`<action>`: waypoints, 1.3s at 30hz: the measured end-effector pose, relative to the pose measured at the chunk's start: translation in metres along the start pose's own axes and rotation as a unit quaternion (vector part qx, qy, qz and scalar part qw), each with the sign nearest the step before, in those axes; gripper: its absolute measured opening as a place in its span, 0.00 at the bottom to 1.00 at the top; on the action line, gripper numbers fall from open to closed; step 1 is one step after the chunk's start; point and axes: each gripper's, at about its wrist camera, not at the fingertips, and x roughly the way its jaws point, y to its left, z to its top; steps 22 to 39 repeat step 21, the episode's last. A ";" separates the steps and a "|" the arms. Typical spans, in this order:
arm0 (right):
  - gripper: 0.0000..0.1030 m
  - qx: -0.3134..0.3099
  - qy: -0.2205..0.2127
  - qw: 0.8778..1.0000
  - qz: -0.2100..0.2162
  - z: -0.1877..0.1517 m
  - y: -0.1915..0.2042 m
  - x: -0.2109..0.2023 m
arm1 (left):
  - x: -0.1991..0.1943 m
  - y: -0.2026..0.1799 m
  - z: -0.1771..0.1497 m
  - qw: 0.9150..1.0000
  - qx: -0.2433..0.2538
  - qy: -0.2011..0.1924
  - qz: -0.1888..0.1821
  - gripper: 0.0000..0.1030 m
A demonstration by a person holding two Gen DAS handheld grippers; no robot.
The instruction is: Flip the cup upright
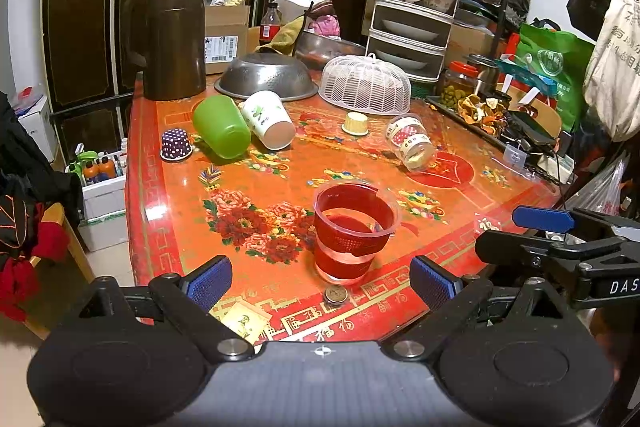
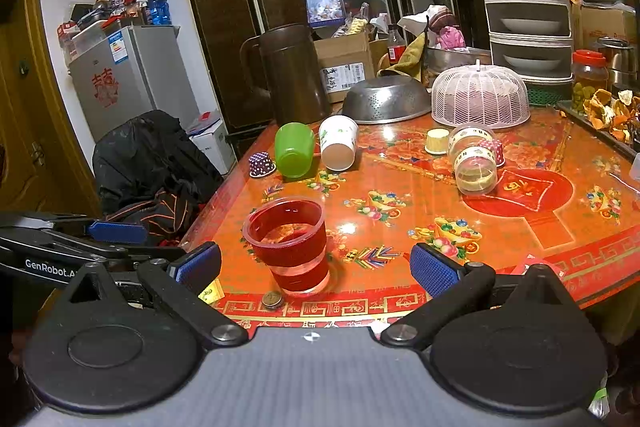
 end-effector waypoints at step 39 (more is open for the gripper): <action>0.99 -0.003 0.000 1.000 0.011 -0.002 0.001 0.001 | 0.002 0.001 -0.001 1.000 -0.002 -0.001 -0.005 0.94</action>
